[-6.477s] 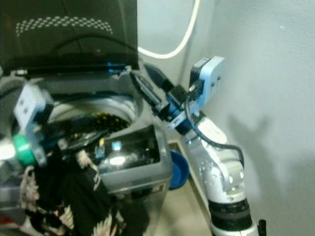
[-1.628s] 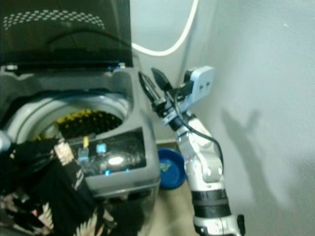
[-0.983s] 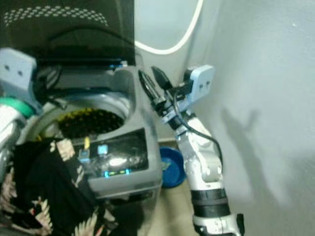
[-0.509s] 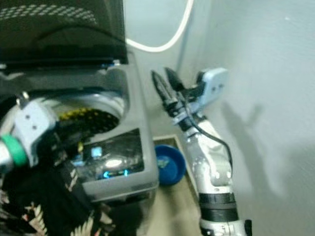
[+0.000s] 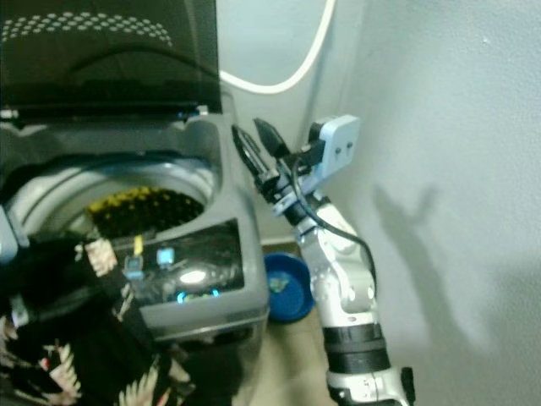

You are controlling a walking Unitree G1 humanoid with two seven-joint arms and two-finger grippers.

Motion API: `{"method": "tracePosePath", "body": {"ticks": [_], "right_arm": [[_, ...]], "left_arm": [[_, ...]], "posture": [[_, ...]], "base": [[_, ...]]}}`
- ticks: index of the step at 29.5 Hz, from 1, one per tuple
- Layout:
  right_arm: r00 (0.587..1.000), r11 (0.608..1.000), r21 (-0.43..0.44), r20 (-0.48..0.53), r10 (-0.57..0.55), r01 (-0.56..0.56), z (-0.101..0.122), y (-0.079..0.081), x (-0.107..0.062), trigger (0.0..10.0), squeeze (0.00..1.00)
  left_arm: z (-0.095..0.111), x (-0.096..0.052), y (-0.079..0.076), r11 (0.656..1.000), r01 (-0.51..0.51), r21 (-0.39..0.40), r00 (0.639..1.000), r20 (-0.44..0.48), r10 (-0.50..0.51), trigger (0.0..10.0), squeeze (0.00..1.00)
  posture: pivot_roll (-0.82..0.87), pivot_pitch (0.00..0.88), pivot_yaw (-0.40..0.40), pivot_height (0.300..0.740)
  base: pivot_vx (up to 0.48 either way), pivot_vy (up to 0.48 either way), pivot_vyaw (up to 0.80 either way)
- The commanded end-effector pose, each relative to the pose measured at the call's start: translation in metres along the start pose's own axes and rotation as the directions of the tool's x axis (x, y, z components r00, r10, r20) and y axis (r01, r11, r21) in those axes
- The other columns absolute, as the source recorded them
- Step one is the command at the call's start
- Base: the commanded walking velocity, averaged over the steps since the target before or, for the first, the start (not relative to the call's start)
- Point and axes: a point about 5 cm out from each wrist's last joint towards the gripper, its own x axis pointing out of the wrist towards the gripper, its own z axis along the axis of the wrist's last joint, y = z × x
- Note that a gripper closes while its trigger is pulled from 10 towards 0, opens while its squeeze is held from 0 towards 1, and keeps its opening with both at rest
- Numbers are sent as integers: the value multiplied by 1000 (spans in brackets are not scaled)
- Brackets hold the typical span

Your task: Clothes washing

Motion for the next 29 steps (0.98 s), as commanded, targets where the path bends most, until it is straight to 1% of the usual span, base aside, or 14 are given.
{"method": "tracePosePath", "body": {"ticks": [1, 2, 3, 5, 6, 7, 8, 9, 11, 13, 14, 15, 20, 29], "right_arm": [[1000, 1000, 7, 1, 7, -7, -2, 2, 1, 10000, 0], [1000, 1000, 7, 1, 7, -7, -2, 2, 1, 10000, 0], [1000, 1000, 8, 1, 6, -6, -2, 2, 0, 10000, 0], [1000, 1000, 8, 1, 6, -6, -2, 2, 0, 10000, 0], [1000, 1000, 6, 0, 4, -4, -2, 1, 0, 10000, 0], [1000, 1000, 5, 0, 2, -2, -2, 1, -1, 10000, 0], [1000, 1000, 3, 1, -1, 1, -2, 0, -1, 10000, 0], [1000, 1000, 1, 1, -3, 3, -1, -1, -2, 10000, 0], [1000, 1000, -2, 1, -6, 6, -1, -1, -2, 10000, 0], [1000, 1000, -2, 1, -7, 7, -1, -1, -3, 10000, 0], [1000, 1000, -3, 1, -7, 7, -1, -1, -3, 10000, 0], [1000, 1000, -3, 2, -8, 8, -1, -1, -3, 10000, 0], [1000, 1000, -4, 6, -9, 9, 0, -2, -2, 10000, 0], [1000, 1000, -4, 8, -11, 11, 1, -1, -2, 10000, 0]], "left_arm": [[-4, -3, 0, 1000, -9, -7, 999, -39, 9, 10000, 1000], [-4, -3, 0, 1000, -9, -7, 999, -39, 9, 10000, 1000], [-8, -4, -1, 999, -12, -50, 999, -37, 11, 10000, 1000], [-8, -4, -1, 999, -12, -50, 999, -37, 11, 10000, 1000], [-12, -4, -2, 996, -16, -85, 999, -43, 13, 10000, 1000], [-18, -4, -2, 994, -32, -102, 998, -66, 26, 10000, 949], [-24, -4, -3, 993, -39, -111, 995, -95, 29, 10000, 0], [-27, -5, -4, 993, -43, -112, 993, -116, 30, 10000, 0], [-36, -6, -3, 996, -57, -74, 982, -185, 43, 10000, 0], [-38, -6, -4, 996, -55, -65, 979, -199, 41, 10000, 0], [-42, -6, -2, 997, -68, -44, 972, -229, 57, 9882, 0], [-43, -6, -1, 997, -74, -27, 967, -247, 65, 0, 0], [-46, -6, 3, 996, -84, 22, 956, -280, 87, 0, 0], [-45, -4, 9, 989, -149, -5, 962, -232, 144, 0, 0]], "posture": [[166, 99, 7, 740], [166, 99, 7, 740], [165, 101, 7, 740], [165, 101, 7, 740], [158, 102, 10, 740], [158, 102, 10, 740], [153, 103, 12, 740], [153, 103, 12, 740], [153, 103, 12, 740], [153, 103, 12, 740], [153, 103, 12, 740], [147, 104, 12, 740], [147, 104, 12, 740], [147, 104, 12, 740]], "base": [[0, 0, 0], [0, 0, 0], [0, 0, 0], [0, 0, 0], [0, 0, 0], [0, 0, 0], [0, 0, 0], [0, 0, 0], [0, 0, 0], [0, 0, 0], [0, 0, 0], [0, 0, 0], [0, 0, 0], [0, 0, 0]]}}
